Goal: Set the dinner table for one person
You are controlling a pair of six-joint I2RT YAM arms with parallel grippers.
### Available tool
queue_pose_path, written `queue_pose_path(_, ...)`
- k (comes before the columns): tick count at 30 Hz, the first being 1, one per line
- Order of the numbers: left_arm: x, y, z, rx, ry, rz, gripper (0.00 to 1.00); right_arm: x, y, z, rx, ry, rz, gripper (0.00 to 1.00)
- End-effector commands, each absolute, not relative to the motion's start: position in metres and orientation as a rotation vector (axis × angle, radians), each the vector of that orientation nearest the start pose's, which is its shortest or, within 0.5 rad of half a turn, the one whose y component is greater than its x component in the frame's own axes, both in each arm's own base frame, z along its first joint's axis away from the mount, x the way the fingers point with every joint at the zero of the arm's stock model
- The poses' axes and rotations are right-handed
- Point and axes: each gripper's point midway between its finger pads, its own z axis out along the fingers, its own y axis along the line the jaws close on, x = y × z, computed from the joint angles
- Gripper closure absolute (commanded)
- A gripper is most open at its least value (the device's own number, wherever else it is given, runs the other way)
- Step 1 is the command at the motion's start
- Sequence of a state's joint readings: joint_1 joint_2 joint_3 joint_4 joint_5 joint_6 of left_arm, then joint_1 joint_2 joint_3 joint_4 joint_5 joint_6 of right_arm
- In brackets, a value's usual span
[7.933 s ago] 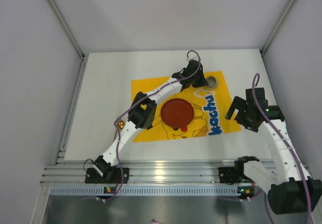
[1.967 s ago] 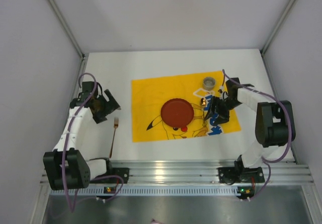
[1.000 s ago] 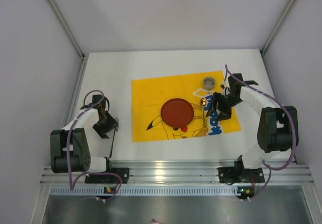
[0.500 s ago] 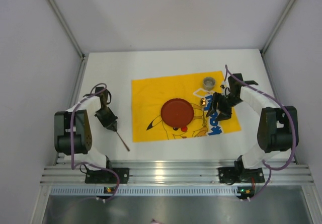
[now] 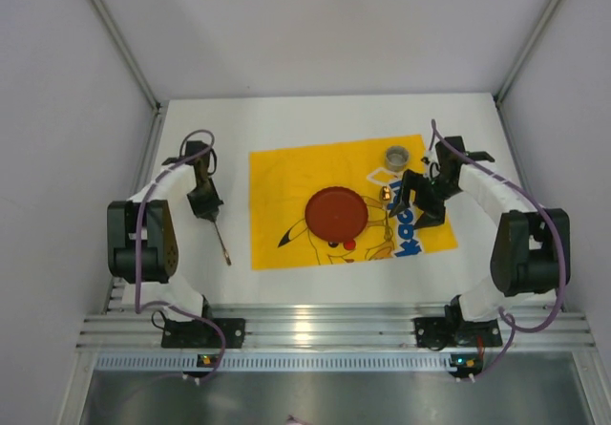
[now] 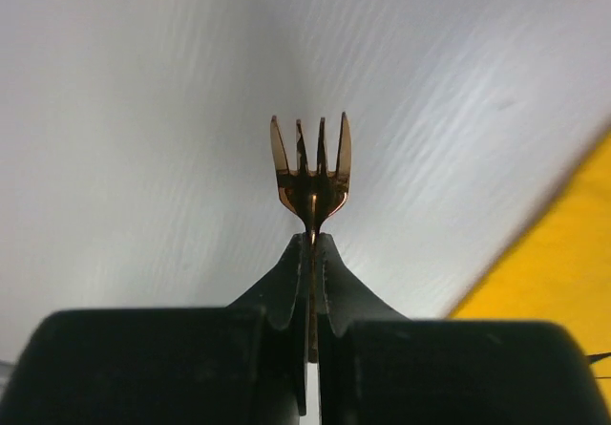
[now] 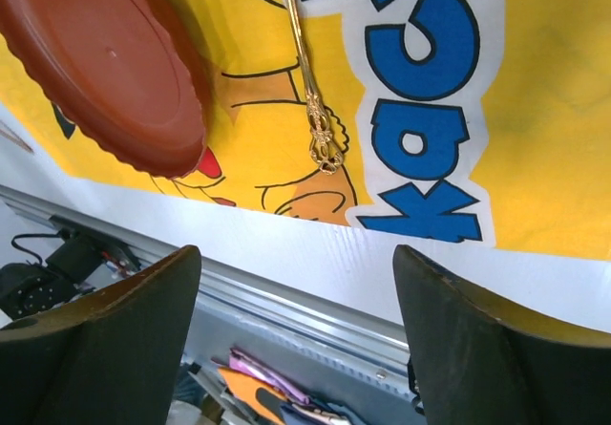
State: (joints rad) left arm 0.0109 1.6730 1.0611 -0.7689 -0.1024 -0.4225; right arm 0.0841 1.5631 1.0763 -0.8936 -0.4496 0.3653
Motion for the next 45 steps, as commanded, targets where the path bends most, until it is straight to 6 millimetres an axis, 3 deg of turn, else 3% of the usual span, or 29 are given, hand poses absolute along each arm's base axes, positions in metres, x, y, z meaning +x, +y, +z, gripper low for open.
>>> queue_pose_path(1,0.386,0.001,0.115,-0.397,2.51,0.095,1.0,0.272,0.105,0.114,0.342,2.863,0.687,0.16)
queue_pose_path(3,0.401,-0.02,0.141,-0.342,2.472,0.056,1.0,0.272,0.103,0.114,0.337,2.863,0.671,0.13)
queue_pose_path(5,0.409,-0.04,0.149,-0.316,2.46,0.01,1.0,0.271,0.101,0.117,0.333,2.862,0.648,0.1)
queue_pose_path(6,0.415,-0.063,0.16,-0.261,2.438,-0.033,1.0,0.272,0.1,0.117,0.332,2.858,0.642,0.09)
queue_pose_path(8,0.423,-0.089,0.16,-0.208,2.43,-0.063,1.0,0.271,0.099,0.118,0.329,2.858,0.632,0.09)
queue_pose_path(9,0.425,-0.114,0.163,-0.146,2.425,-0.097,1.0,0.27,0.098,0.12,0.326,2.855,0.628,0.09)
queue_pose_path(12,0.428,-0.151,0.135,-0.074,2.49,-0.118,1.0,0.267,0.097,0.122,0.325,2.855,0.623,0.09)
queue_pose_path(15,0.425,-0.173,0.112,-0.03,2.545,-0.128,1.0,0.264,0.094,0.124,0.324,2.852,0.607,0.09)
queue_pose_path(21,0.408,-0.169,0.076,-0.083,2.667,-0.042,1.0,0.255,0.09,0.119,0.328,2.862,0.587,0.09)
queue_pose_path(31,0.401,-0.159,0.057,-0.129,2.701,0.035,1.0,0.255,0.09,0.112,0.336,2.869,0.599,0.09)
queue_pose_path(32,0.402,-0.159,0.057,-0.132,2.699,0.037,0.88,0.255,0.09,0.112,0.337,2.871,0.597,0.09)
queue_pose_path(34,0.402,-0.158,0.057,-0.145,2.698,0.051,0.74,0.257,0.09,0.115,0.334,2.862,0.595,0.09)
queue_pose_path(35,0.403,-0.155,0.059,-0.148,2.69,0.067,0.56,0.257,0.089,0.115,0.334,2.861,0.589,0.09)
queue_pose_path(39,0.412,-0.146,0.092,-0.144,2.596,0.104,0.29,0.261,0.082,0.124,0.336,2.826,0.527,0.08)
queue_pose_path(41,0.416,-0.137,0.115,-0.146,2.531,0.143,0.23,0.263,0.082,0.129,0.332,2.807,0.527,0.07)
queue_pose_path(42,0.419,-0.124,0.126,-0.158,2.483,0.223,0.13,0.266,0.082,0.135,0.326,2.785,0.528,0.08)
queue_pose_path(45,0.417,-0.097,0.159,-0.155,2.353,0.308,0.12,0.273,0.08,0.15,0.319,2.717,0.512,0.08)
